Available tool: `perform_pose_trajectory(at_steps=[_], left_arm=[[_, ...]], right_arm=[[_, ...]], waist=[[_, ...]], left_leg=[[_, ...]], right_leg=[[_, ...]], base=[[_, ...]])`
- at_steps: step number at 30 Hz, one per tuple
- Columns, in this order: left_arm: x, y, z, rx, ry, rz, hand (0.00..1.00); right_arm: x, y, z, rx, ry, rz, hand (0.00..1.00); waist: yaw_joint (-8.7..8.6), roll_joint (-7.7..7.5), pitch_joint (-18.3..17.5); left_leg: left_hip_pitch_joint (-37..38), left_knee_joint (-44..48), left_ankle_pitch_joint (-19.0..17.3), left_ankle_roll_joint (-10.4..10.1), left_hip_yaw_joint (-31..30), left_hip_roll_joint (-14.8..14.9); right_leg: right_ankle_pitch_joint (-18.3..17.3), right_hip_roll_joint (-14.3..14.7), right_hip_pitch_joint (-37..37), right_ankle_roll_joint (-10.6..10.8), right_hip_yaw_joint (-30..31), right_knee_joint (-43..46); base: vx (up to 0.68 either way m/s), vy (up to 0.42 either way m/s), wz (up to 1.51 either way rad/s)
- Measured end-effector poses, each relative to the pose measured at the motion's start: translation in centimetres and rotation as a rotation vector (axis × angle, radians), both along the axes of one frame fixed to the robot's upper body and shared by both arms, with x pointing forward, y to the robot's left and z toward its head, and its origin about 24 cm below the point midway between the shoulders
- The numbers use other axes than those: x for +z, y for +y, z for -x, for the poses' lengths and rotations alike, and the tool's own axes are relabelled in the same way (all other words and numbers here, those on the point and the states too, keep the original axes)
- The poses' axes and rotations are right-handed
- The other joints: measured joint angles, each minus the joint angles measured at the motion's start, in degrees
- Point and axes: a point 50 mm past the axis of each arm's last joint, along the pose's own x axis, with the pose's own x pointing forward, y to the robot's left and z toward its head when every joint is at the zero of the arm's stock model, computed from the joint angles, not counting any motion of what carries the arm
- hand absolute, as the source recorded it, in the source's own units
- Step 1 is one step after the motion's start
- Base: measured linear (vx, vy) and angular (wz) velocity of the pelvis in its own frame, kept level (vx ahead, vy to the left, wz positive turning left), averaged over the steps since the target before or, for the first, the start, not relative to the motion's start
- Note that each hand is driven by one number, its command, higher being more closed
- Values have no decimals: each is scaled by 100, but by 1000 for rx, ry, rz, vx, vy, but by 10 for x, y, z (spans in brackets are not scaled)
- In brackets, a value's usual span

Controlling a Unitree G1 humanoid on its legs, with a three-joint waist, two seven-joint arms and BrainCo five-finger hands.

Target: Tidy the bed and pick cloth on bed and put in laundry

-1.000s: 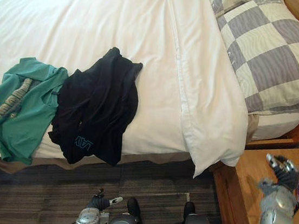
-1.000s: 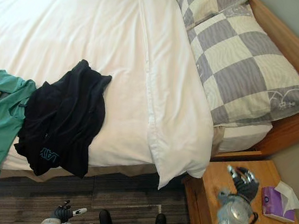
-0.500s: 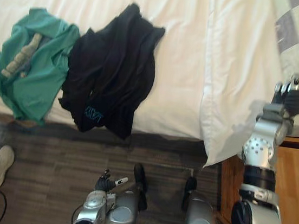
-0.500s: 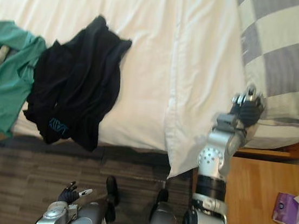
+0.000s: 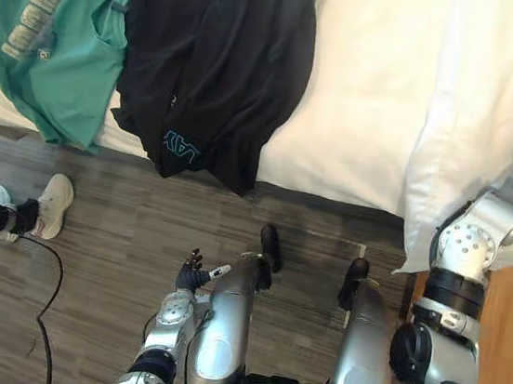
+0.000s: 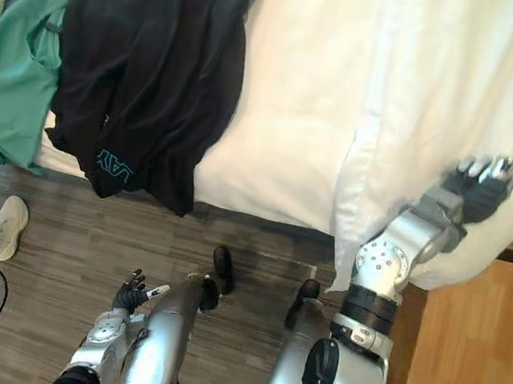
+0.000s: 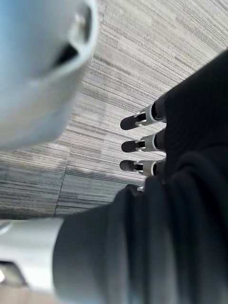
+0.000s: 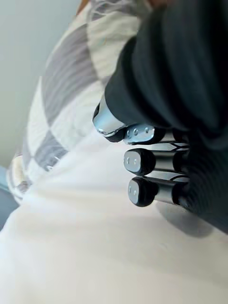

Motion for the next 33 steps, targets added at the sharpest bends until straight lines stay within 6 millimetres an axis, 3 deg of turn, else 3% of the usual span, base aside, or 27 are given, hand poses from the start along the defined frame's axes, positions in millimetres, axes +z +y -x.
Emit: perform_pose_trajectory(at_steps=[6,8,11,13,14,15,17,18,21,24,30,33], left_arm=[[-2,2,1,54,2,43,0],[-4,6,1,86,13,58,0],[-7,8,4,73,30,62,0],[-12,6,9,69,63,72,0],[-13,5,11,69,70,74,0],[-14,4,14,69,78,78,0],[-17,2,18,65,89,85,0],[-19,2,23,63,102,90,0],[-28,3,39,72,159,91,0],[-36,4,57,76,212,83,0],[-44,4,72,-10,299,7,0],[-46,7,78,-37,333,-24,0]], right_arm=[[-26,0,-6,26,39,4,100],[-51,3,-7,57,118,-17,100],[-127,6,12,110,374,-182,100],[-207,24,56,147,657,-425,100],[-222,31,69,155,716,-471,100],[-251,49,100,173,839,-554,100],[-273,54,132,188,963,-607,100],[-280,55,152,172,1013,-609,0],[-292,57,191,199,1159,-557,0],[-299,65,202,326,1312,-432,0],[-310,84,214,694,1694,37,0],[-310,83,214,781,1775,218,0]], waist=[[-26,-110,-50],[-39,-325,-170],[-19,-476,-250],[-32,-470,-253],[-50,-451,-263],[-90,-436,-271],[-177,-417,-291],[-197,-473,-407],[-213,-676,-1024],[-212,-813,-1430],[-295,-755,-1647],[-339,-778,-1749]], left_leg=[[-19,488,-338,23,10,79],[59,499,-357,23,50,109],[324,401,-357,20,52,145],[693,168,-343,1,113,95],[770,106,-336,-9,120,88],[968,-70,-320,-41,151,85],[1304,-378,-263,-93,180,67],[1500,-575,-227,-110,228,49],[1905,-1148,-26,-119,318,-18],[2607,-1849,242,-237,591,-3],[3431,-2811,669,-417,533,81],[3505,-3142,918,-474,374,42]], right_leg=[[-139,-56,-7,19,37,321],[-139,-21,73,19,42,231],[-138,69,455,21,5,-66],[-92,107,828,61,-7,-351],[-67,113,911,69,-21,-427],[24,126,1145,75,-63,-668],[212,183,1555,91,-126,-1098],[311,219,1752,125,-127,-1353],[599,266,2102,128,-283,-1870],[932,399,2415,88,-300,-2077],[1057,665,2549,46,-373,-1506],[1017,702,2755,-22,-614,-1807]], base=[[23,9,-7],[10,-27,-13],[8,-31,-7],[16,-15,-10],[30,-8,-11],[41,-4,-8],[88,1,-11],[128,-2,-14],[164,-31,-11],[180,-52,-34],[43,-70,-1],[13,-75,30]])
